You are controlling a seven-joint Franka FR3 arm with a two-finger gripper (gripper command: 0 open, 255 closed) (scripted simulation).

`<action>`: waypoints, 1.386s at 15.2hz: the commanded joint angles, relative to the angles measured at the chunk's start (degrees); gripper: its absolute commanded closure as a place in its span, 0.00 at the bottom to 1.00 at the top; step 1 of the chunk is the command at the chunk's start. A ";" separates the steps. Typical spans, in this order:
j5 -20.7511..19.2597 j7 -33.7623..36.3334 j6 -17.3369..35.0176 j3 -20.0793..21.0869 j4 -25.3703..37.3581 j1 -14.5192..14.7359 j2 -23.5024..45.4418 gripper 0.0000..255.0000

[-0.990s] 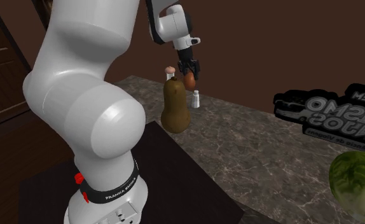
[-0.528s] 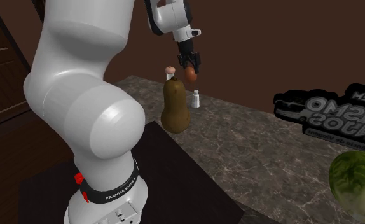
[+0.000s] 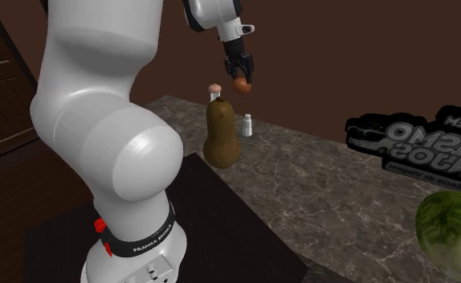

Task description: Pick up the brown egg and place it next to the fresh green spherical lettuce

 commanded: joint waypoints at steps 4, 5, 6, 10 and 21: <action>1.22 -3.85 3.86 -0.68 -7.77 -4.45 -5.85 1.00; 1.46 -4.85 4.89 -0.96 -9.57 -5.49 -7.12 1.00; 1.69 -5.88 5.90 -1.27 -11.29 -6.50 -8.34 1.00; 2.52 -10.34 9.72 -2.82 -17.46 -10.32 -12.80 1.00; 3.62 -24.35 18.60 -9.23 -28.85 -19.66 -21.00 1.00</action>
